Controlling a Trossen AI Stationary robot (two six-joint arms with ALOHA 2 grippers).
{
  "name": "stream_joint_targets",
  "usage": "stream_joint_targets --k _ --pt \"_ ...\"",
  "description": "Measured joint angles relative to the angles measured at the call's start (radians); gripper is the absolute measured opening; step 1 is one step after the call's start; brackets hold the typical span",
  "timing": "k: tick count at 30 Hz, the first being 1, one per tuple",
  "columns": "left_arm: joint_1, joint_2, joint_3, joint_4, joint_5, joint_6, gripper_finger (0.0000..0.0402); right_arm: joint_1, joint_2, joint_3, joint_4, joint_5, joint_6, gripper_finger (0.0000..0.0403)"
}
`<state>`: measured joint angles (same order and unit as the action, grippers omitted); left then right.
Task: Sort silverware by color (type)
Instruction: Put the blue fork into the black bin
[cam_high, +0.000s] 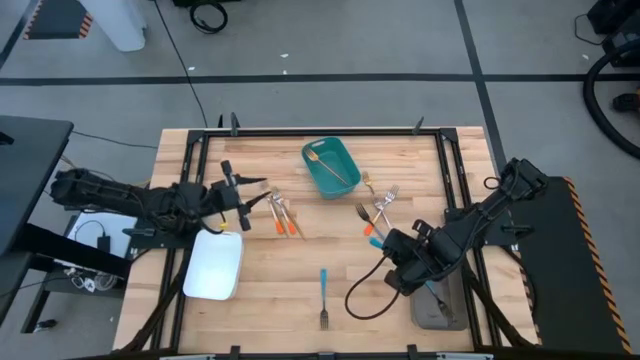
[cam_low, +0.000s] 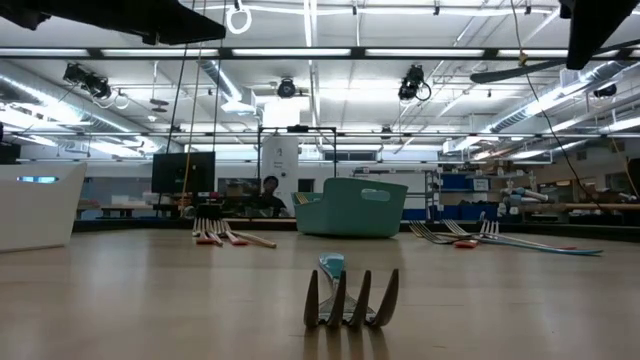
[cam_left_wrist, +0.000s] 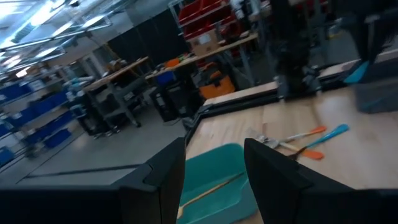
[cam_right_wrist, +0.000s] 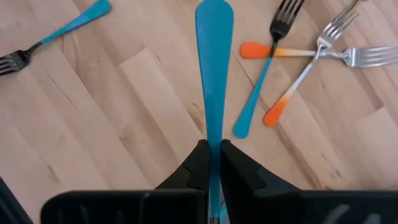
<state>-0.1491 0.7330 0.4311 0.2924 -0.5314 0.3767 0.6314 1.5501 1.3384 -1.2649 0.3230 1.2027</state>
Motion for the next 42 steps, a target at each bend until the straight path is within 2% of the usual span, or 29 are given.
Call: stream_joint_targets --k 14,28,32,38,42 --pt "0.035 0.0 0.0 0.082 0.172 0.059 0.0172 0.109 0.0 0.0 -0.109 0.005 0.226 0.0032" --pt "0.035 0.0 0.0 0.207 0.178 0.134 0.0172 0.274 0.0 -0.002 -0.185 0.205 0.479 0.0032" --pt "0.035 0.0 0.0 0.219 0.178 0.141 0.0172 0.303 0.001 -0.048 -0.176 0.246 0.534 0.0032" --pt "0.035 0.0 0.0 0.22 0.178 0.143 0.0172 0.324 0.002 -0.13 -0.133 0.202 0.579 0.0032" --pt "0.035 0.0 0.0 0.22 0.178 0.143 0.0172 0.337 0.002 -0.156 -0.098 0.135 0.583 0.0032"
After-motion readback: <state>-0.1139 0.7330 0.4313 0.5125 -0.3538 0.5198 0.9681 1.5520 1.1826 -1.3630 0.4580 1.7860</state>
